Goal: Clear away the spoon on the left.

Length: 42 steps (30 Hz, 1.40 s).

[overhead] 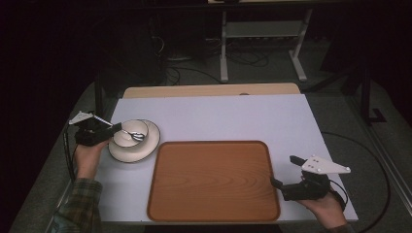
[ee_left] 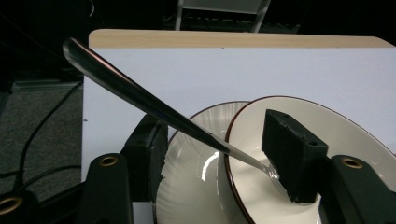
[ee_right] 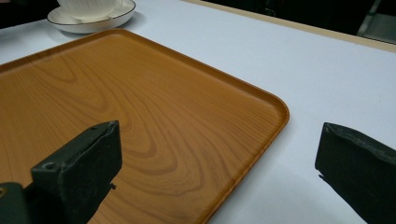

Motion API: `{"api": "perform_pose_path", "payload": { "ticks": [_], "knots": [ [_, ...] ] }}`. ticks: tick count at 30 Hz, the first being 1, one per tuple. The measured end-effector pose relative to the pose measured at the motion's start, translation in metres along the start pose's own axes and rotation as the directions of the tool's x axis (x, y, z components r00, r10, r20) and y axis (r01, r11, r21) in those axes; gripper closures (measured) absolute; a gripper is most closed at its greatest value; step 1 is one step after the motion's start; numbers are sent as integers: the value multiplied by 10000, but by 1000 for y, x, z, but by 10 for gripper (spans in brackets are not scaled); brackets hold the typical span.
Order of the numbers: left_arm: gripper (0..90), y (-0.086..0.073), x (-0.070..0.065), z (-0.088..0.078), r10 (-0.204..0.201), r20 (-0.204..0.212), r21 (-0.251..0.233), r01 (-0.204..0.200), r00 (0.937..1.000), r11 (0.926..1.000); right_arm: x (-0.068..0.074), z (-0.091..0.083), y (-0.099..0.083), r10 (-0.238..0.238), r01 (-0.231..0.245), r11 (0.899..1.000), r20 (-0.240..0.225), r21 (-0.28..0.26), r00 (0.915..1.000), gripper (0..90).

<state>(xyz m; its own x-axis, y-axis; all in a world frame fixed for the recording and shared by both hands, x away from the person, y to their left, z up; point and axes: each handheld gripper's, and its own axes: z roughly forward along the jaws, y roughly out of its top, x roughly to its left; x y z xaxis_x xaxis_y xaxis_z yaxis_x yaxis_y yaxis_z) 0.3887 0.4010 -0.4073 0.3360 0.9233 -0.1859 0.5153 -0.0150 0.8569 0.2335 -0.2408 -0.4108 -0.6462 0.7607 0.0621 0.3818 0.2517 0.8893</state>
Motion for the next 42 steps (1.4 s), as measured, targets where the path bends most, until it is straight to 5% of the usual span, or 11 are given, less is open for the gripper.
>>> {"api": "perform_pose_path", "payload": {
  "ticks": [12,30,42],
  "knots": [
    [542,-4,-3,2,-66,140,-5,66,9999,10000,2,1,0,-119,119,9999,-30,47,9999,0],
    [701,-4,-6,-2,177,-238,-142,-180,9996,9997,2,1,-1,-169,169,9998,-31,130,9999,0],
    [791,4,-15,-10,245,351,-400,-231,9991,9989,2,0,-1,-142,143,9998,-23,102,9999,0]
  ]
}}
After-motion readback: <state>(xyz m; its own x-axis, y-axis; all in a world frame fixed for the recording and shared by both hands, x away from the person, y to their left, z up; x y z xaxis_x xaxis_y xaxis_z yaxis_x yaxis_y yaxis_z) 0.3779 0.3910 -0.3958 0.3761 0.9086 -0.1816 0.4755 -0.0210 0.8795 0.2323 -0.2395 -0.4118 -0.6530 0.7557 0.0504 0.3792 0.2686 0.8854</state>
